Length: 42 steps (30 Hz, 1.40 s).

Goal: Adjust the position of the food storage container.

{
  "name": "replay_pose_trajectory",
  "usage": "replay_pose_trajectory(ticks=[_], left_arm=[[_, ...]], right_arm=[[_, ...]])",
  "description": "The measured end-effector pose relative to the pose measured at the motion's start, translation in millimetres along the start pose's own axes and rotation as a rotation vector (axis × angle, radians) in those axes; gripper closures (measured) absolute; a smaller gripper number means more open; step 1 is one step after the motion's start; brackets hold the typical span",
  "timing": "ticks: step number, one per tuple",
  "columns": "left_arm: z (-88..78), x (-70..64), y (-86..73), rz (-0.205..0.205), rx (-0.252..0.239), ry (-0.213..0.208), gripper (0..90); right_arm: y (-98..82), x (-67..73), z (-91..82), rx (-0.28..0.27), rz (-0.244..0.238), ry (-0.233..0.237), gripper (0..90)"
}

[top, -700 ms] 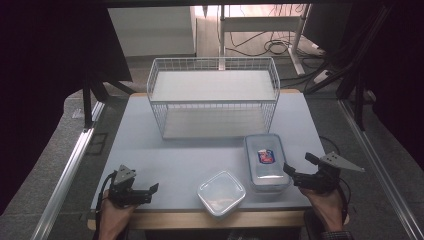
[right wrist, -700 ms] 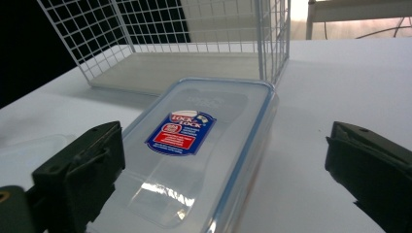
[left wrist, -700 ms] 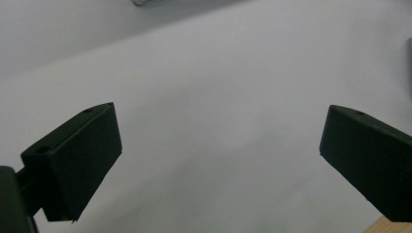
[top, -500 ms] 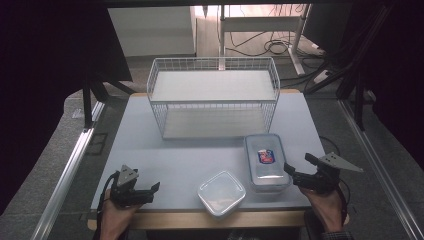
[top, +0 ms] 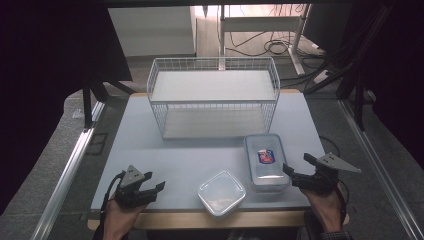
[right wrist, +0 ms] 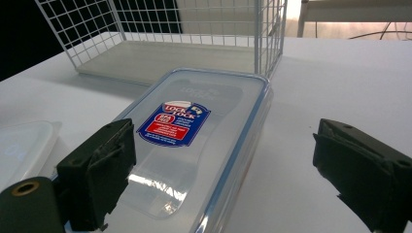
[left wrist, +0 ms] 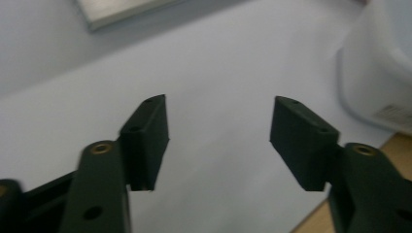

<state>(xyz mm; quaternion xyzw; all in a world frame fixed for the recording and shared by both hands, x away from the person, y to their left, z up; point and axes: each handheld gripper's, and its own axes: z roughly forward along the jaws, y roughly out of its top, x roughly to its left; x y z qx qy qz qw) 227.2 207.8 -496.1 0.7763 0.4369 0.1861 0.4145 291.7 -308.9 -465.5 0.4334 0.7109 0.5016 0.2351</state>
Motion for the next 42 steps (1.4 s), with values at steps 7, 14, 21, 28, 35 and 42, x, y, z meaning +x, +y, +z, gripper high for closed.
replay_pose_trajectory(ticks=[7, 14, 21, 28, 35, 42], left_arm=[[9.7, -56.3, 22.0, 0.12, -0.021, -0.143, 81.5], [24.6, -99.7, 34.0, 0.101, -0.037, -0.314, 89.9], [45.4, -140.7, 40.0, 0.159, -0.011, -0.402, 89.9], [60.5, -166.8, 42.4, 0.216, 0.046, -0.403, 90.0], [65.3, -160.0, 33.8, 0.185, 0.114, -0.395, 90.0], [62.9, -140.0, 33.1, 0.138, 0.104, -0.349, 90.0]], right_arm=[[-1.3, -1.7, 1.2, 0.017, 0.008, -0.019, 8.9], [-1.5, -2.8, 0.3, 0.017, 0.004, -0.027, 9.3], [-1.8, -3.2, 0.7, 0.027, -0.003, -0.031, 9.5], [-1.9, -3.7, -0.2, 0.023, -0.011, -0.033, 9.7], [-2.3, -4.0, 0.1, 0.024, -0.015, -0.033, 9.7], [-2.9, -4.6, 0.3, 0.024, -0.011, -0.035, 9.6]])
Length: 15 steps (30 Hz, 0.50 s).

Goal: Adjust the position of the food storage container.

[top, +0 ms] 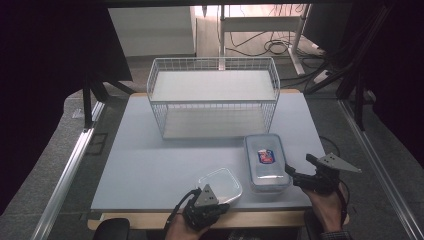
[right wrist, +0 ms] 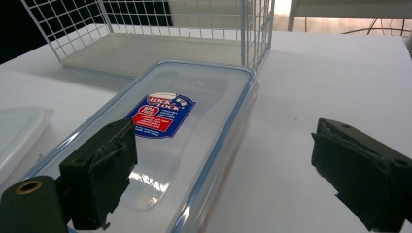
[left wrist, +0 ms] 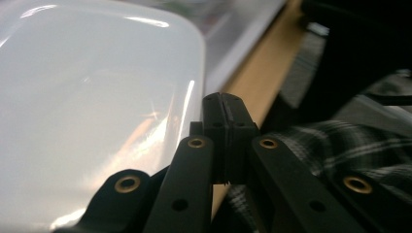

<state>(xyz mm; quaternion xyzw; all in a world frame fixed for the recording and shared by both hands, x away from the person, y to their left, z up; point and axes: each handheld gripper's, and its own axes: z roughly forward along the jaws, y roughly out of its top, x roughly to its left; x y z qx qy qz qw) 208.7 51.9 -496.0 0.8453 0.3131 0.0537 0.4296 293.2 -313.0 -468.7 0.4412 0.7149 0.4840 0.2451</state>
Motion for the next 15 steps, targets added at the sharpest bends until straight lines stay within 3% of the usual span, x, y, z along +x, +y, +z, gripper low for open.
replay_pose_trajectory(ticks=[2, 5, 9, 13, 15], left_arm=[[-5.7, 14.9, -3.7, -0.039, -0.016, 0.016, 90.0], [-9.6, 26.5, -5.8, -0.062, -0.024, 0.051, 90.0], [-12.1, 42.6, -6.4, -0.092, -0.038, 0.06, 90.0], [-13.0, 45.7, -3.8, -0.096, -0.031, 0.078, 90.0], [-12.5, 44.5, 0.9, -0.098, -0.039, 0.06, 90.0]], right_arm=[[-0.6, -0.2, 1.0, 0.004, 0.001, -0.001, 9.6], [-1.0, -0.3, 1.6, 0.005, 0.001, -0.005, 9.7], [-1.4, -0.7, 1.8, 0.011, 0.004, -0.006, 9.7], [-1.9, -1.6, 2.0, 0.013, 0.005, -0.008, 9.8], [-1.9, -2.0, 1.7, 0.012, 0.008, -0.009, 10.0]])
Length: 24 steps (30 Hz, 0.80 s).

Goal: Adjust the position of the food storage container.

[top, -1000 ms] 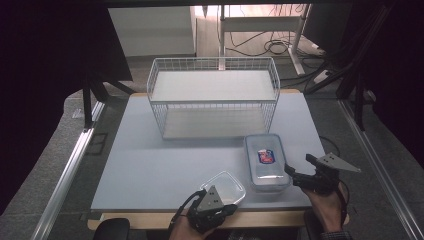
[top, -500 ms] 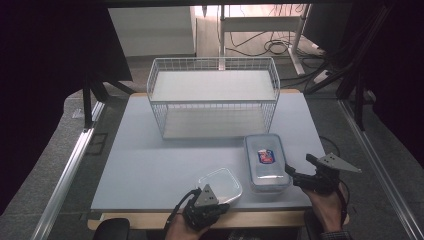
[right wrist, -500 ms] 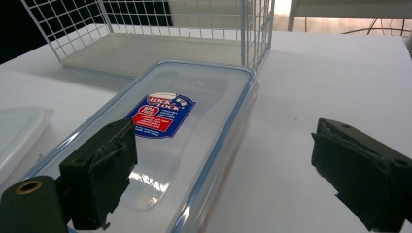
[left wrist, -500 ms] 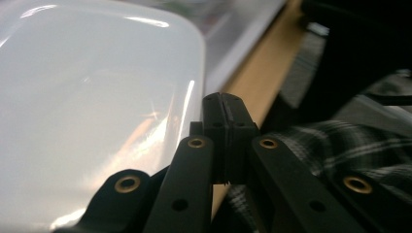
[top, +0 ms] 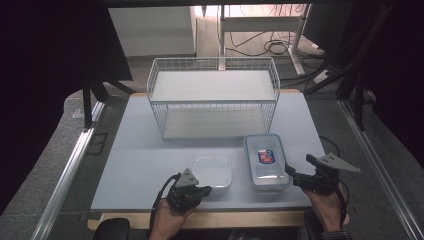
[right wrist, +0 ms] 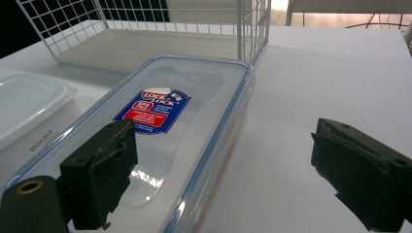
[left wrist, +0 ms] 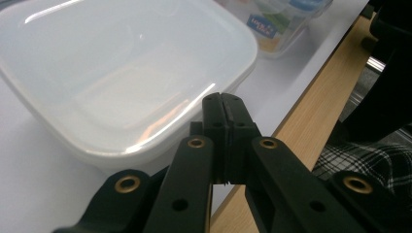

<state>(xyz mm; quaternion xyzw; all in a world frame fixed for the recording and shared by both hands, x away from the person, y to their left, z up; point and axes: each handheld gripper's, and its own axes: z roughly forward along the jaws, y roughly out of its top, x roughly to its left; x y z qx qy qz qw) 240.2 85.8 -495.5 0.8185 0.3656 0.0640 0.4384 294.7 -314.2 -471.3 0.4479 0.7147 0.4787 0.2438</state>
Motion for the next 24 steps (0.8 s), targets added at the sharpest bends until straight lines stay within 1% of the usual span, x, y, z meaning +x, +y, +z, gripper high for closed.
replay_pose_trajectory(ticks=[3, 4, 5, 7, 8, 9, 11, 13, 14, 15, 17, 19, 20, 22, 24], left_arm=[[5.4, -6.3, 14.8, 0.022, -0.002, -0.006, 90.0], [10.8, -10.8, 26.5, 0.048, 0.004, -0.001, 90.0], [10.8, -10.8, 26.5, 0.048, 0.004, -0.001, 90.0], [20.2, -15.0, 41.8, 0.066, 0.005, -0.003, 90.0], [31.2, -17.2, 54.4, 0.075, 0.013, -0.009, 89.9], [31.2, -17.2, 54.4, 0.075, 0.013, -0.009, 90.0], [43.7, -18.9, 65.0, 0.088, 0.031, -0.004, 90.0], [55.8, -19.8, 72.9, 0.108, 0.058, 0.02, 90.0], [64.7, -19.7, 77.5, 0.115, 0.086, 0.045, 90.0], [64.7, -19.7, 77.5, 0.115, 0.086, 0.045, 90.0], [70.3, -18.2, 78.3, 0.114, 0.111, 0.074, 90.0], [70.6, -14.5, 76.7, 0.098, 0.113, 0.054, 90.0], [69.8, -14.0, 76.3, 0.095, 0.115, 0.05, 90.0], [67.9, -13.6, 75.6, 0.094, 0.121, 0.057, 90.0], [62.6, -8.8, 72.7, 0.087, 0.128, 0.057, 90.0]], right_arm=[[0.3, 0.0, -1.3, -0.012, 0.0, -0.005, 11.0], [0.8, -0.1, -2.1, -0.02, -0.001, -0.009, 11.2], [0.8, -0.1, -2.1, -0.02, -0.001, -0.009, 11.2], [0.6, -0.5, -2.3, -0.018, 0.003, -0.007, 11.2], [0.1, -0.9, -1.7, -0.012, 0.001, -0.005, 11.2], [0.1, -0.9, -1.7, -0.012, 0.001, -0.005, 11.2], [0.0, -0.7, -1.3, -0.01, 0.0, -0.006, 11.2], [0.1, -0.8, -1.3, -0.01, -0.001, -0.005, 11.2], [0.1, -1.1, -1.6, -0.009, 0.001, -0.006, 11.2], [0.1, -1.1, -1.6, -0.009, 0.001, -0.006, 11.2], [0.0, -1.6, -1.9, -0.009, -0.002, -0.007, 11.2], [-0.2, -2.2, -1.8, -0.008, -0.003, -0.008, 11.2], [-0.2, -2.2, -1.8, -0.008, -0.003, -0.008, 11.2], [-0.3, -2.2, -1.8, -0.007, -0.003, -0.007, 11.2], [-0.3, -1.8, -1.4, -0.005, -0.005, -0.005, 11.2]])
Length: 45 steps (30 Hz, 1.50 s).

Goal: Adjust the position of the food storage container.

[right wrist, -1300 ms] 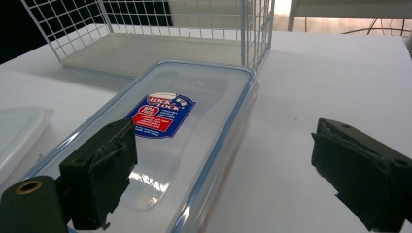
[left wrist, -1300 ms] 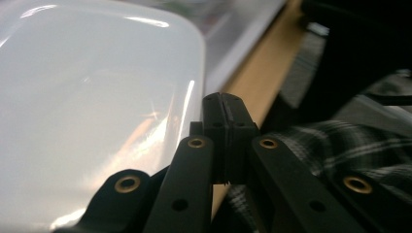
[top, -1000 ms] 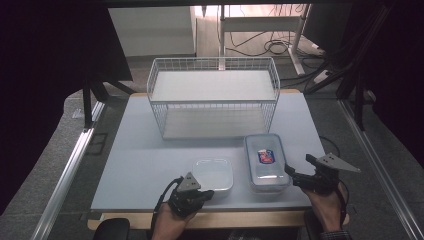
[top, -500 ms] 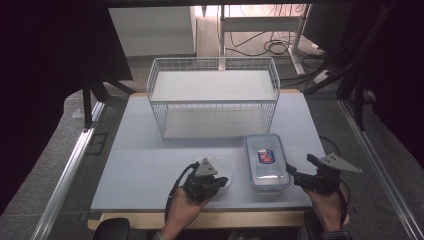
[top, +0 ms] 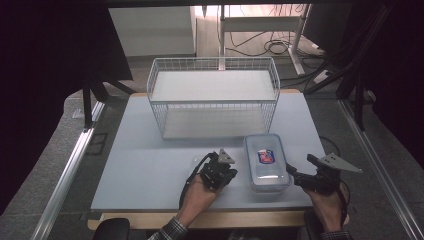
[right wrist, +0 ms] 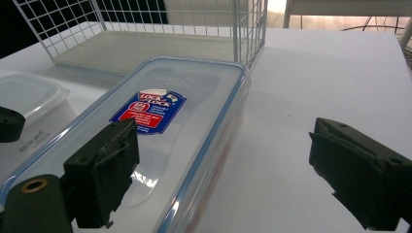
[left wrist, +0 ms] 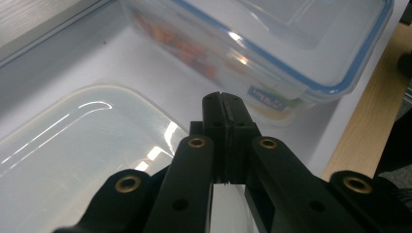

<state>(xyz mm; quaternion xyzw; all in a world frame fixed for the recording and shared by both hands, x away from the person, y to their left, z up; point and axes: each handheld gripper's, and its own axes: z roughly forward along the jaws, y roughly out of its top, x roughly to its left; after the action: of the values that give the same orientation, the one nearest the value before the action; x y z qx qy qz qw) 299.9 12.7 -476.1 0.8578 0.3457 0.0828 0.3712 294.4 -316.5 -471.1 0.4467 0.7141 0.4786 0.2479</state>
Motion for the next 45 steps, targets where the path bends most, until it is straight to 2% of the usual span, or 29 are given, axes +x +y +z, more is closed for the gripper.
replay_pose_trajectory(ticks=[5, 6, 8, 11, 17, 19, 21, 22, 24, 26, 27, 28, 30, 31, 37, 38, 41, 44, 45], left_arm=[[-6.8, 6.7, -7.5, -0.003, 0.008, 0.034, 90.0], [-11.6, 12.9, -13.8, -0.024, 0.005, 0.036, 90.0], [-14.8, 17.2, -18.2, -0.038, 0.004, 0.038, 90.0], [-23.7, 26.8, -28.4, -0.058, 0.01, 0.063, 90.0], [-39.3, 52.2, -47.4, -0.107, 0.009, 0.129, 90.0], [-46.3, 68.1, -52.9, -0.136, 0.006, 0.169, 90.0], [-49.0, 77.7, -55.4, -0.162, -0.003, 0.177, 90.0], [-49.0, 77.7, -55.4, -0.162, -0.003, 0.177, 90.0], [-52.9, 93.1, -57.5, -0.194, -0.005, 0.209, 90.0], [-53.8, 97.4, -57.8, -0.205, -0.006, 0.215, 90.0], [-55.5, 105.4, -58.5, -0.221, -0.008, 0.242, 90.0], [-55.5, 105.4, -58.5, -0.221, -0.008, 0.242, 90.0], [-57.5, 115.9, -60.9, -0.259, -0.027, 0.258, 90.0], [-57.5, 115.9, -60.9, -0.259, -0.027, 0.258, 90.0], [-65.4, 135.2, -68.9, -0.303, -0.044, 0.309, 90.0], [-68.2, 140.7, -72.0, -0.316, -0.047, 0.328, 90.0], [-71.2, 146.9, -75.2, -0.33, -0.054, 0.34, 90.0], [-77.3, 161.3, -80.8, -0.354, -0.053, 0.389, 90.0], [-77.3, 161.3, -80.8, -0.354, -0.053, 0.389, 90.0]], right_arm=[[-0.4, 0.6, 1.1, 0.007, -0.005, 0.0, 11.2], [-0.5, 0.5, 1.3, 0.008, -0.006, -0.001, 11.2], [-0.5, 0.3, 1.3, 0.008, -0.006, -0.002, 11.2], [-0.7, -0.1, 1.3, 0.011, -0.01, -0.005, 11.2], [-0.8, 0.7, 2.0, 0.015, -0.01, -0.004, 11.3], [-1.1, 0.8, 2.5, 0.018, -0.013, -0.004, 11.3], [-1.1, 0.9, 2.8, 0.019, -0.014, -0.004, 11.3], [-1.1, 0.9, 2.8, 0.019, -0.014, -0.004, 11.3], [-1.2, 0.8, 2.8, 0.02, -0.014, -0.006, 11.3], [-1.2, 0.6, 2.8, 0.02, -0.013, -0.006, 11.3], [-1.4, 0.5, 3.0, 0.02, -0.011, -0.006, 11.4], [-1.4, 0.5, 3.0, 0.02, -0.011, -0.006, 11.4], [-1.4, 0.9, 3.3, 0.022, -0.013, -0.006, 11.4], [-1.4, 0.9, 3.3, 0.022, -0.013, -0.006, 11.4], [-1.4, 1.1, 3.4, 0.024, -0.009, 0.0, 11.8], [-1.3, 1.1, 3.4, 0.025, -0.008, 0.0, 12.0], [-1.2, 1.4, 3.5, 0.028, -0.004, 0.008, 13.3], [-1.2, 2.0, 3.7, 0.03, -0.002, 0.013, 14.4], [-1.2, 2.0, 3.7, 0.03, -0.002, 0.013, 14.4]])
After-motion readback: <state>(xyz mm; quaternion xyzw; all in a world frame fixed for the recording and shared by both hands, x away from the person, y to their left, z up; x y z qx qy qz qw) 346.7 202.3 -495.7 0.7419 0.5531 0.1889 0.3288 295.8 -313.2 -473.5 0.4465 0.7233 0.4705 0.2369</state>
